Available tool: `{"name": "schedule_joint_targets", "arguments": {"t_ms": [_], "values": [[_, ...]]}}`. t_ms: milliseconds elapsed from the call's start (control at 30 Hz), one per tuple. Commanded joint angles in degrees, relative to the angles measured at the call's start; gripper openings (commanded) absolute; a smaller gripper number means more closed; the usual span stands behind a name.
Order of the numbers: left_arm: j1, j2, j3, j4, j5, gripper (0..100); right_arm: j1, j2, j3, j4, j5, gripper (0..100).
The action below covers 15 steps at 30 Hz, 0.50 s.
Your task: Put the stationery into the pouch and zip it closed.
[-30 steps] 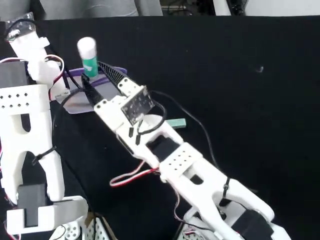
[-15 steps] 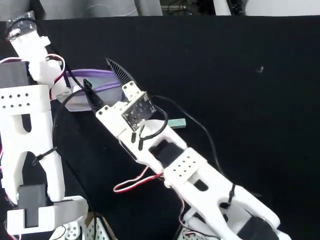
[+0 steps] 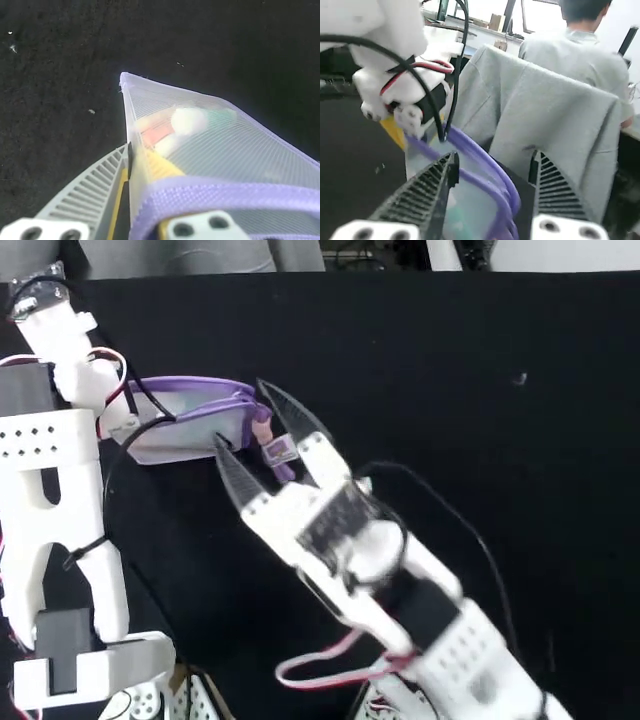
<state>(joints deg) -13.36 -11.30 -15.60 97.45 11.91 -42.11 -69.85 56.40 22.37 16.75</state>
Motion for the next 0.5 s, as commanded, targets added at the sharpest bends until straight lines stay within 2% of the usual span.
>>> {"name": "schedule_joint_targets", "arguments": {"t_ms": [0,100,233,467], "values": [[-2.5,-0.3,-0.4,-1.9,0.4,3,2.8,-8.0,-1.5,11.3,4.7,21.6],[-3.6,-0.3,-0.4,-2.1,0.4,3,7.9,-8.5,-0.9,17.2,6.6,21.6],[-3.6,-0.2,-0.4,-2.1,0.4,3,14.9,-6.2,2.8,19.4,10.2,21.6],[-3.6,-0.2,0.1,-2.2,0.3,3,22.2,3.6,10.6,20.5,23.8,21.6]]}}
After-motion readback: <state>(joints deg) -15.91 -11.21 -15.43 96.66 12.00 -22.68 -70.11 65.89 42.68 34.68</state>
